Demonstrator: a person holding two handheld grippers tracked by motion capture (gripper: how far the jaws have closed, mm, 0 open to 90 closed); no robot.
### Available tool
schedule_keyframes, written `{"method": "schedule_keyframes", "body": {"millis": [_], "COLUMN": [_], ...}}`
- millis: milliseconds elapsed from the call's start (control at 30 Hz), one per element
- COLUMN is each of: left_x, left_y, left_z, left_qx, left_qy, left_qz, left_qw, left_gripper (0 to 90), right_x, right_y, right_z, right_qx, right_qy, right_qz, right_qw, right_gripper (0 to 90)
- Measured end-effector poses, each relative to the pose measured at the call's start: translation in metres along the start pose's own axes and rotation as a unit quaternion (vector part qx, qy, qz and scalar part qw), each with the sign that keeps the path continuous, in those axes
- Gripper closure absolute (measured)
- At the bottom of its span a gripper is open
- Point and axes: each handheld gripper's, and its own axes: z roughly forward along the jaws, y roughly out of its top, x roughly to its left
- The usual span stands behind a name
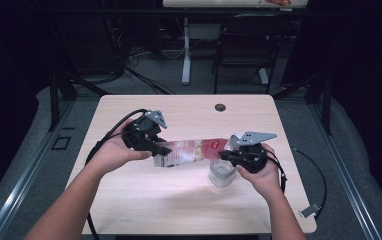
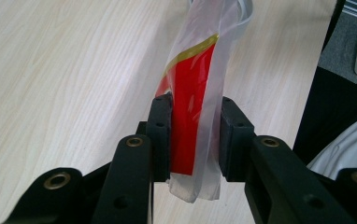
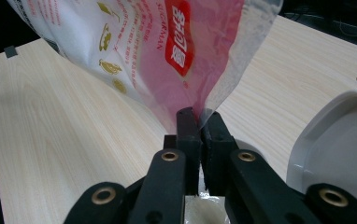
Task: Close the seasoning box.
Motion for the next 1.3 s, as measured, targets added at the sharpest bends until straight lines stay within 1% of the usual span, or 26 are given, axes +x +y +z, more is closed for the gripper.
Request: {"method": "schedule_keyframes", "body": {"millis": [200,400,633,700,733,767,1033,1200,1300], "left_x": [0.0,0.001,0.001,0.001,0.001,0.001,0.002,0.002,0.002], "left_y": [0.002,0.004,0.006,0.007,0.008,0.008,0.011,0.013,0.014], "left_z": [-0.001,-0.002,-0.003,-0.003,-0.003,-0.003,-0.004,-0.005,-0.005], "left_qx": [0.0,-0.006,-0.007,-0.008,-0.005,-0.007,-0.013,-0.013,-0.015], "left_qy": [0.0,-0.001,-0.001,-0.001,0.0,-0.002,-0.003,-0.003,-0.004], "left_qz": [0.003,0.0,0.001,0.002,0.006,0.003,0.002,0.005,0.003], "left_qw": [1.0,1.0,1.0,1.0,1.0,1.0,0.9999,0.9999,0.9999], "left_gripper": [70.4,70.6,70.7,70.8,70.8,70.8,70.9,70.9,71.0], "right_x": [0.0,-0.001,-0.001,-0.002,-0.002,-0.002,-0.003,-0.003,-0.004], "right_y": [0.0,0.0,-0.001,-0.001,-0.001,-0.001,-0.002,-0.003,-0.003], "right_z": [0.0,0.0,0.0,0.0,0.0,0.0,-0.001,0.0,0.0], "right_qx": [0.002,0.002,0.002,0.003,0.003,0.004,0.004,0.003,0.003], "right_qy": [0.0,0.0,0.0,0.0,0.0,0.0,0.001,0.001,0.001], "right_qz": [0.002,0.003,0.003,0.004,0.004,0.004,0.005,0.008,0.009], "right_qw": [1.0,1.0,1.0,1.0,1.0,1.0,1.0,1.0,1.0], "right_gripper": [86.6,86.6,86.7,86.8,86.8,86.8,86.8,86.9,86.9]}}
